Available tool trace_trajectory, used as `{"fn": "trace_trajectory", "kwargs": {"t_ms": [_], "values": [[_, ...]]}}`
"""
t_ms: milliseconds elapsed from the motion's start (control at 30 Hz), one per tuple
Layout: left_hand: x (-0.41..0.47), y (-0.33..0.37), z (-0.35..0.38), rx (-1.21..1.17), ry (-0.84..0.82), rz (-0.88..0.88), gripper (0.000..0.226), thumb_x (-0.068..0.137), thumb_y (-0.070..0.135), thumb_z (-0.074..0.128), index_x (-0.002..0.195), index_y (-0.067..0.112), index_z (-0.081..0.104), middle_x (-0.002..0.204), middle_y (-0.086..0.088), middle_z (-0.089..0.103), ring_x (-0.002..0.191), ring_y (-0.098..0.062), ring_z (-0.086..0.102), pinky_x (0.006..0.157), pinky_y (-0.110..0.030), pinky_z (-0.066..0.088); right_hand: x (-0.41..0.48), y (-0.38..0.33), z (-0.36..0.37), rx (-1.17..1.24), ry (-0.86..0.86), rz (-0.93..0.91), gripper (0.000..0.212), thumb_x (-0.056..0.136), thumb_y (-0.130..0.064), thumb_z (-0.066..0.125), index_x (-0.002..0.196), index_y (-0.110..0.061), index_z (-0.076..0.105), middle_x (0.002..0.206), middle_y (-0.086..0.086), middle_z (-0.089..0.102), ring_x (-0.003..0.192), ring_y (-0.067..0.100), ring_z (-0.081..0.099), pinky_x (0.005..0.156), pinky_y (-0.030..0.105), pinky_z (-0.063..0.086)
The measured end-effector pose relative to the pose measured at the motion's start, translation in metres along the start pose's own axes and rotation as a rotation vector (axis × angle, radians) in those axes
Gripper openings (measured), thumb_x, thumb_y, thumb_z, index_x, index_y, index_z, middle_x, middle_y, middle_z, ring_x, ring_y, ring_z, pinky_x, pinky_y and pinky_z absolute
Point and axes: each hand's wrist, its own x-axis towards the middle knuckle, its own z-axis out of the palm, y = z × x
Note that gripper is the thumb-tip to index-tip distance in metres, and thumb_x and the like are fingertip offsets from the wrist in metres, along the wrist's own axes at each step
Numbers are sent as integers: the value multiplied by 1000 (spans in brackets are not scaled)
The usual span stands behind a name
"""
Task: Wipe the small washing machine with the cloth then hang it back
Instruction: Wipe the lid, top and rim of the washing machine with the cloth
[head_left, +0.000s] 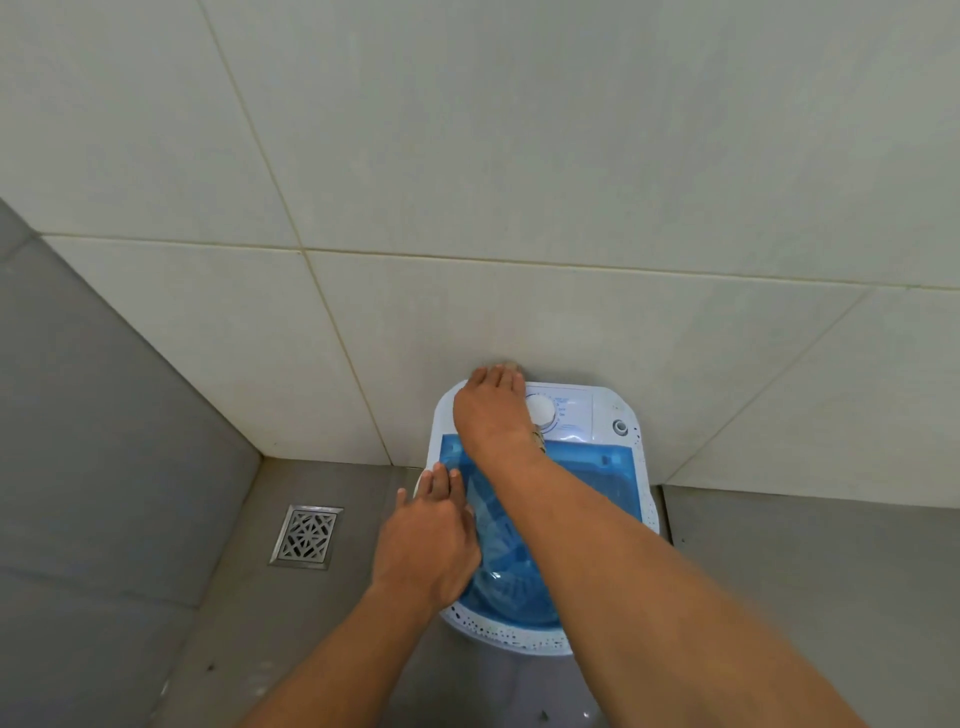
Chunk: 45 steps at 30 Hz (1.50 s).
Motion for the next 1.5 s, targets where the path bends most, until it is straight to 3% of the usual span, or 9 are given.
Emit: {"fn": "trace_trajectory", "kwargs": {"t_ms": [333, 533, 733, 967, 1067, 1133, 1167, 1333, 1500], "values": [[-1, 3, 0, -21, 14, -13, 56, 101, 31, 22, 152, 9, 23, 159, -10, 25, 146, -23, 23, 117, -45, 23, -15, 16, -10, -127, -51, 36, 67, 98, -25, 42, 146, 12, 14, 151, 33, 24, 140, 45, 25, 117, 56, 14], [-1, 4, -2, -21, 12, -21, 56, 101, 31, 21, 153, 8, 20, 160, -10, 22, 148, -22, 20, 118, -45, 21, -29, 21, 13, -41, 114, -208, 63, 93, -2, 46, 146, 11, 16, 152, 33, 23, 143, 43, 18, 119, 49, 14], [-1, 5, -3, -22, -13, -15, 56, 101, 32, 18, 153, 9, 20, 161, -9, 20, 148, -23, 18, 118, -46, 20, -74, 62, 45, 181, 174, -395, 67, 89, 0, 42, 152, -7, 20, 161, 12, 16, 149, 23, 9, 122, 38, 11], [-1, 3, -1, -26, -14, -21, 58, 101, 34, 17, 153, 9, 20, 161, -9, 20, 148, -23, 19, 119, -47, 20, -104, 102, 59, 349, 190, -138, 88, 81, 11, 43, 154, -11, 1, 163, 6, -2, 149, 17, -7, 119, 29, -5], [-1, 2, -2, -29, -9, -22, 57, 101, 34, 17, 153, 9, 20, 161, -9, 20, 148, -23, 19, 119, -47, 20, -89, 103, 53, 465, 238, -14, 89, 78, 17, 45, 154, -11, 7, 163, 8, 1, 150, 20, -5, 120, 31, 14], [-2, 2, -2, -24, -11, -23, 57, 101, 34, 18, 153, 9, 21, 161, -9, 20, 148, -23, 19, 118, -47, 21, -71, 102, 43, 514, 286, 1, 85, 70, 20, 47, 147, -11, 27, 156, 5, 22, 148, 24, 11, 103, 32, 39], [-2, 3, -2, -22, -11, -21, 57, 101, 34, 18, 153, 10, 21, 161, -8, 20, 148, -22, 19, 118, -47, 21, -62, 103, 37, 526, 294, -4, 80, 67, 21, 45, 139, -13, 37, 148, 4, 31, 144, 25, 20, 97, 33, 41], [-3, 4, -4, -2, 2, -13, 54, 102, 32, 22, 151, 9, 26, 159, -8, 26, 146, -22, 24, 116, -48, 25, -26, 113, 22, 427, 196, -95, 69, 80, 14, 44, 144, -12, 36, 157, 7, 26, 149, 21, 10, 117, 39, 20], [-2, 4, -4, -9, 4, -14, 54, 102, 32, 22, 151, 10, 26, 159, -7, 25, 146, -21, 24, 116, -48, 24, -26, 135, 23, 333, 206, -47, 63, 82, 6, 46, 144, -6, 35, 151, 12, 35, 144, 26, 21, 114, 37, 27]]}}
